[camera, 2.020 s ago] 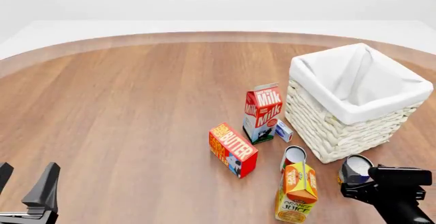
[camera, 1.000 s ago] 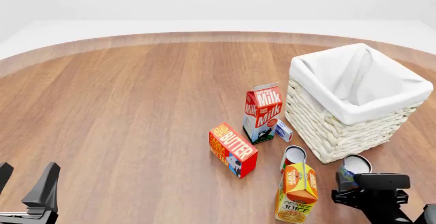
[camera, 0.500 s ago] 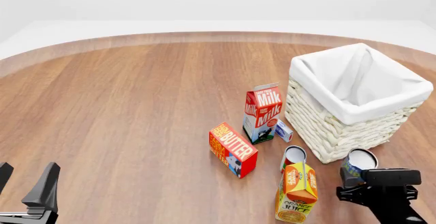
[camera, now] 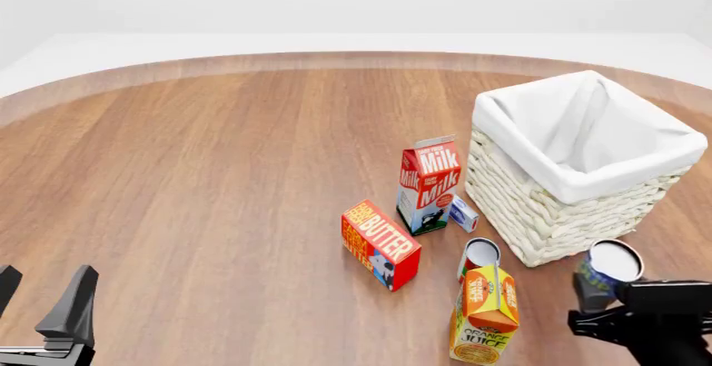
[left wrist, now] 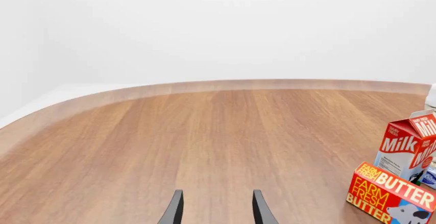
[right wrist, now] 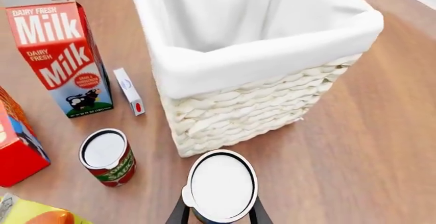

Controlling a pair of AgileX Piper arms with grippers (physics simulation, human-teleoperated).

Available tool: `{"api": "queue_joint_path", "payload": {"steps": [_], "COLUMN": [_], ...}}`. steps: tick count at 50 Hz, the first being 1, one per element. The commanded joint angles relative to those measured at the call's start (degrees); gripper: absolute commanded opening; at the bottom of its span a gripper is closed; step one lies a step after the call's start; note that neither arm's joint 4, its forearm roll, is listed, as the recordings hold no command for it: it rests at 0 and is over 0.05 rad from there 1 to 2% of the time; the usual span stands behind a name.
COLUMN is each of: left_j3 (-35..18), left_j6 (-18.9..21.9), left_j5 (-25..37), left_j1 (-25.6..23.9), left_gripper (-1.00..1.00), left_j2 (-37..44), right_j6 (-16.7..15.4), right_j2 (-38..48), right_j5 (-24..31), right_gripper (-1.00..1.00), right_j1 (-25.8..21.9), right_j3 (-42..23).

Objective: Pick up the alphabet soup, and put it in the basket.

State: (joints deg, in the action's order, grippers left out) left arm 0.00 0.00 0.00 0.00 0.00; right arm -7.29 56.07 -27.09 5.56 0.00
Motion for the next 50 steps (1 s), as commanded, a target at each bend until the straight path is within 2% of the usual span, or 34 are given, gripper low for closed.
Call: {"api": "queue_joint_path", "payload": {"steps": [1,5,10,18,29,40,50], "left_j3": [0.0,0.0,0.0,0.0,0.0,0.0,0.0], "left_j6": [0.0,0.0,0.0,0.0,0.0,0.0,0.0], "left_j5": [0.0,0.0,0.0,0.0,0.0,0.0,0.0], "left_j1": [0.0,0.0,0.0,0.0,0.0,0.0,0.0], "left_gripper": [1.00,1.00,1.00,1.00,1.00,1.00,1.00], "left_j2": [0.0,0.0,0.0,0.0,0.0,0.0,0.0], "right_j6": [0.7,0.3,0.0,-0.5,-1.2,-1.5,-1.5], "right_j2": [-10.7,-14.0,-21.6,-25.3,-37.5,-43.9,-46.3], "right_j5": [9.2,12.2,18.7,21.9,31.5,36.4,38.3], "right_gripper": [-1.00,-1.00,-1.00,-1.00,-1.00,-1.00,-1.00], "right_j1": [0.3,0.3,0.4,0.3,0.6,0.9,1.1], "right_j3": [0.0,0.0,0.0,0.0,0.0,0.0,-0.8]}}
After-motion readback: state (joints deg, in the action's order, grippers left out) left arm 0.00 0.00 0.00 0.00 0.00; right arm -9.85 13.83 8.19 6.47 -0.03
